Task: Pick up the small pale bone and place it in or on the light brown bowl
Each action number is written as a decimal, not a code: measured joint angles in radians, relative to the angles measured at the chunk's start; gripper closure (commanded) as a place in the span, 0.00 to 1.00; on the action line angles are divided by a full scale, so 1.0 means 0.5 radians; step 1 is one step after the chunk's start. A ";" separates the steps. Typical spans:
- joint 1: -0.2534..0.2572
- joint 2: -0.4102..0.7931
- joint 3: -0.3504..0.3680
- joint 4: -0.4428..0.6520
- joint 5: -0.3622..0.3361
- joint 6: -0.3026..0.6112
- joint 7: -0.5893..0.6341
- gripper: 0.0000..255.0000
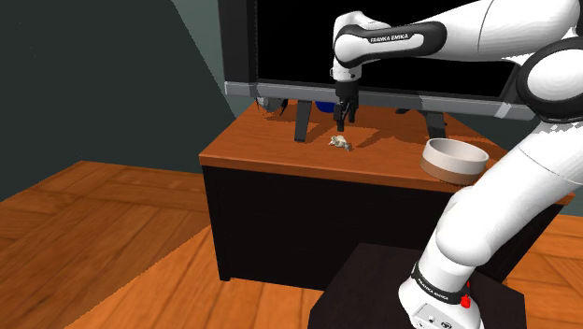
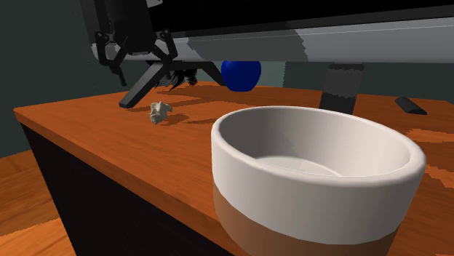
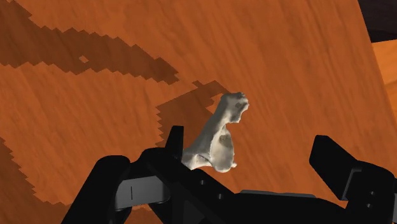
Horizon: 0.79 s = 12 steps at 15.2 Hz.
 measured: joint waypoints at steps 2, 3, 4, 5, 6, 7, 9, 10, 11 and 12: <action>-0.004 -0.011 -0.005 -0.060 -0.005 0.048 0.001 0.00; -0.005 -0.011 -0.009 -0.084 -0.007 0.073 0.001 0.00; -0.007 -0.018 -0.011 -0.115 -0.010 0.096 0.002 0.00; -0.008 -0.016 -0.014 -0.122 -0.011 0.106 0.000 0.00; -0.009 -0.015 -0.014 -0.128 -0.011 0.113 0.001 0.00; -0.009 -0.015 -0.014 -0.131 -0.011 0.116 0.001 0.00; -0.009 -0.013 -0.015 -0.132 -0.011 0.119 0.001 0.00; -0.009 -0.013 -0.015 -0.132 -0.011 0.120 0.001 0.00; -0.009 -0.013 -0.015 -0.132 -0.011 0.120 0.001 1.00; -0.009 -0.013 -0.015 -0.132 -0.011 0.120 0.001 1.00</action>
